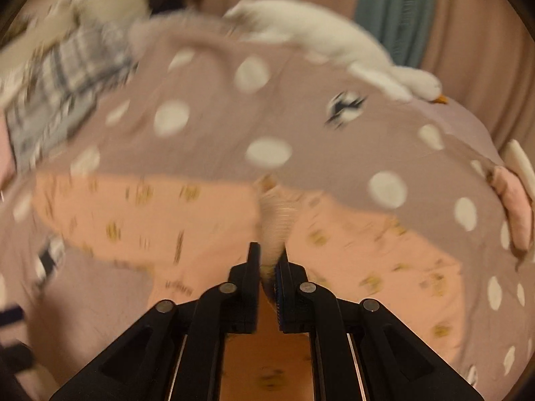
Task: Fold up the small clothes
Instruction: 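Fold the held sleeve across the shirt body and open the right tool, then grasp the cuff of the other sleeve with the left tool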
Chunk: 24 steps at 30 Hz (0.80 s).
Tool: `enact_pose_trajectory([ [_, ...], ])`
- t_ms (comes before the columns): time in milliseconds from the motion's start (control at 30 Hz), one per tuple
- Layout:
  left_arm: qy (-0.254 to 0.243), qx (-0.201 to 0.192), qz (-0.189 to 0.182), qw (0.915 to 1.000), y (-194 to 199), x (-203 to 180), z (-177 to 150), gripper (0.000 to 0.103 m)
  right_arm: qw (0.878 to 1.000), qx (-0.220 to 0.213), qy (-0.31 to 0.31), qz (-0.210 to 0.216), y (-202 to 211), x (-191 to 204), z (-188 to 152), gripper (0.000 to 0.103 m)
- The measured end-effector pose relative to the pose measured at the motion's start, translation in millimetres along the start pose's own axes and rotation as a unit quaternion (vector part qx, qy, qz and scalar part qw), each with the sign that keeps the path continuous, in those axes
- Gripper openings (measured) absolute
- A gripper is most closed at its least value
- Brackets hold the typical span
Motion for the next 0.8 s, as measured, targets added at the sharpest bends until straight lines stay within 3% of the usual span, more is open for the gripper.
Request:
enact_pose_trajectory([
  [100,0.003,-0.002,-0.001,1.0000,-0.8,3.7,2.6,0.102,0.998,0.025,0.065,0.000,-10.5,30.7,-13.0,0.012],
  [167,0.005,-0.005,-0.002,1.0000,-1.0,5.2,5.3,0.102,0.992,0.043,0.118,-0.011,-14.7,48.2,-20.8,0.030],
  [200,0.006,-0.007,-0.003,1.0000,-0.5,5.5,6.1,0.102,0.991,0.041,0.127,-0.012,-11.1,49.9,-24.6,0.035],
  [333,-0.004,-0.019,0.001,0.9998,-0.9,1.5,12.9,0.102,0.992,0.004,0.122,0.023,14.6,36.4,-25.3,0.039],
  [433,-0.019,-0.013,-0.008,0.9997,-10.8,-9.5,21.1,0.102,0.994,-0.024,0.083,0.071,38.9,6.7,-29.8,0.047],
  [467,-0.023,-0.010,-0.019,0.9995,-14.8,-14.3,23.3,0.102,0.993,-0.035,0.055,0.096,48.7,-12.7,-32.9,0.047],
  [533,-0.036,-0.005,-0.042,0.9985,-25.0,-28.0,27.4,0.100,0.990,-0.040,-0.012,0.135,54.1,-43.6,-45.9,0.058],
  [600,-0.049,0.007,-0.077,0.9958,-39.7,-45.4,31.0,0.098,0.981,-0.024,-0.093,0.167,51.2,-81.2,-60.8,0.059],
  [667,-0.054,0.024,-0.102,0.9930,-58.6,-59.4,33.6,0.088,0.975,-0.007,-0.148,0.167,44.0,-108.4,-78.0,0.059],
  [800,-0.062,0.069,-0.130,0.9872,-104.8,-82.4,31.8,0.057,0.964,0.010,-0.219,0.149,39.1,-141.1,-114.3,0.059],
])
Point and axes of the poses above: each gripper's, at about its wrist camera, not at the fingertips, and y roughly against the way its jaws point, x to its left, z to its top, the point moved 1 cm from there along -y, roughly the way its jaws point, and after that the axes turned 13 degrees about -z, right-handed, at the moved point
